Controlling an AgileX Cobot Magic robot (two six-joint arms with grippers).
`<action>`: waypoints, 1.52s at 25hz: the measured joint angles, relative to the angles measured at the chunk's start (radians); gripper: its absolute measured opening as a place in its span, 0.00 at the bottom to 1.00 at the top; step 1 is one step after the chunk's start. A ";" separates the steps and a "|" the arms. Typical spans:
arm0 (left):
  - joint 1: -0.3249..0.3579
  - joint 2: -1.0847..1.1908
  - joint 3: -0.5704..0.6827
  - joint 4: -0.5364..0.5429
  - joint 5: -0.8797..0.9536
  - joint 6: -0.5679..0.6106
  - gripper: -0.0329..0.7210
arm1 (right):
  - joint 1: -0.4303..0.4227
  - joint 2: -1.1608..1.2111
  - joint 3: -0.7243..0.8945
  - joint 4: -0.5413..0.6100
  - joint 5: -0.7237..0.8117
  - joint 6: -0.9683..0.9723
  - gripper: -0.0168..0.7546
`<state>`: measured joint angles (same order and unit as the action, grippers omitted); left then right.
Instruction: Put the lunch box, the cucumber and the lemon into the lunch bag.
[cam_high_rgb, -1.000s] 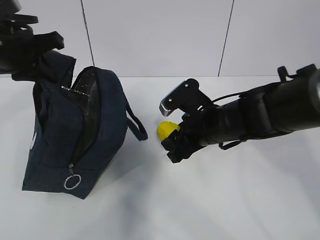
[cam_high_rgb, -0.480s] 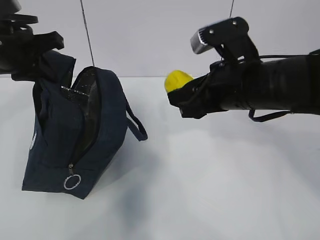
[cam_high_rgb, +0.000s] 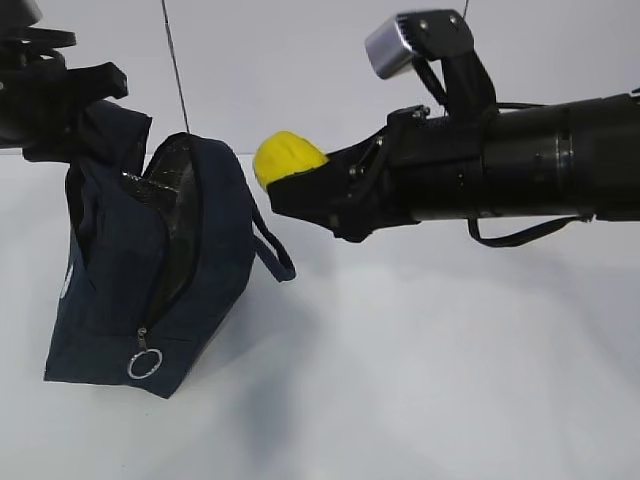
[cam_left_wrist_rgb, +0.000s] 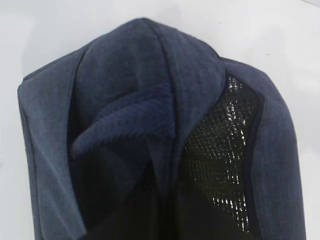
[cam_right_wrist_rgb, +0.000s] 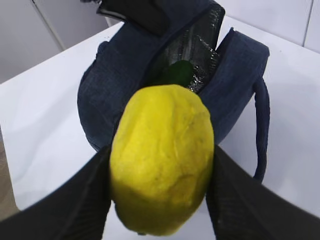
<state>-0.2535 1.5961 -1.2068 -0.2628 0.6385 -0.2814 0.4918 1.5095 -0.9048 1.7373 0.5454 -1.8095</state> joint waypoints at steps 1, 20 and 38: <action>0.000 0.000 0.000 0.000 0.000 0.000 0.03 | 0.005 0.000 -0.012 0.000 0.000 0.003 0.58; 0.000 0.000 0.000 -0.018 0.000 0.002 0.03 | 0.096 0.317 -0.346 -0.016 0.026 0.014 0.58; 0.000 0.000 0.000 -0.042 0.000 0.007 0.03 | 0.098 0.506 -0.514 -0.038 0.050 -0.020 0.70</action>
<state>-0.2535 1.5961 -1.2068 -0.3050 0.6385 -0.2748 0.5898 2.0159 -1.4193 1.6993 0.5958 -1.8295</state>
